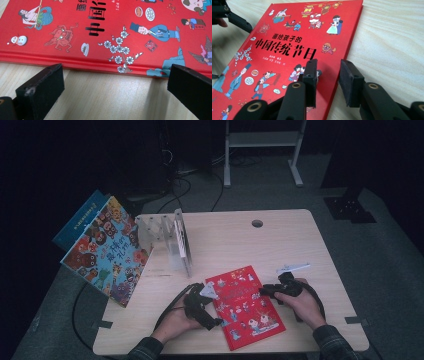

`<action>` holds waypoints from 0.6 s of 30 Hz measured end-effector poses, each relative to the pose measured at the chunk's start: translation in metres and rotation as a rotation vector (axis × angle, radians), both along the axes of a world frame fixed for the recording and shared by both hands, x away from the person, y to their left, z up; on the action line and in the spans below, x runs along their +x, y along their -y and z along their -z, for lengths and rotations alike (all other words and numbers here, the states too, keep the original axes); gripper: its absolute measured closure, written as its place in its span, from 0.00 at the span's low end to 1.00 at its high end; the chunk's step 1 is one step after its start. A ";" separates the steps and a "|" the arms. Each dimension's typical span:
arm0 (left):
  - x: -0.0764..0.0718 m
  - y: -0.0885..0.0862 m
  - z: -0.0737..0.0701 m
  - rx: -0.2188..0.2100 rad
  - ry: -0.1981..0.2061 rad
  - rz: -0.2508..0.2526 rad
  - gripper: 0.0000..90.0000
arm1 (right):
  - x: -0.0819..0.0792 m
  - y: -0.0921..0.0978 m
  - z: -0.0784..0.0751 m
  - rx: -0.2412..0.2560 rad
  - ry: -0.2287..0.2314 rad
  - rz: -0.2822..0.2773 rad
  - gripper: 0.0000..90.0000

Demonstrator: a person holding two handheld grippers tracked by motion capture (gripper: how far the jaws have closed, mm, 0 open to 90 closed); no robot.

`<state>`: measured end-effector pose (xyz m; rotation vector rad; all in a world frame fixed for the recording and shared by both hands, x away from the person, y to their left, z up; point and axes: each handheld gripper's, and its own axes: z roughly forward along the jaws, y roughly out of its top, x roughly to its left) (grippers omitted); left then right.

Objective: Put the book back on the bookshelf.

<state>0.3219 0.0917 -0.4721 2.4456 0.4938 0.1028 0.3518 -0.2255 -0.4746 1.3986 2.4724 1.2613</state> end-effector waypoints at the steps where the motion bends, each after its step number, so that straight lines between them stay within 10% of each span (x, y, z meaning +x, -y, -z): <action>1: 0.000 0.000 0.000 0.000 0.000 0.000 0.00 | 0.000 0.001 0.001 0.007 -0.003 0.002 0.75; 18: 0.000 0.000 0.000 -0.004 0.001 0.002 0.00 | 0.003 0.009 0.002 0.059 -0.043 0.013 0.85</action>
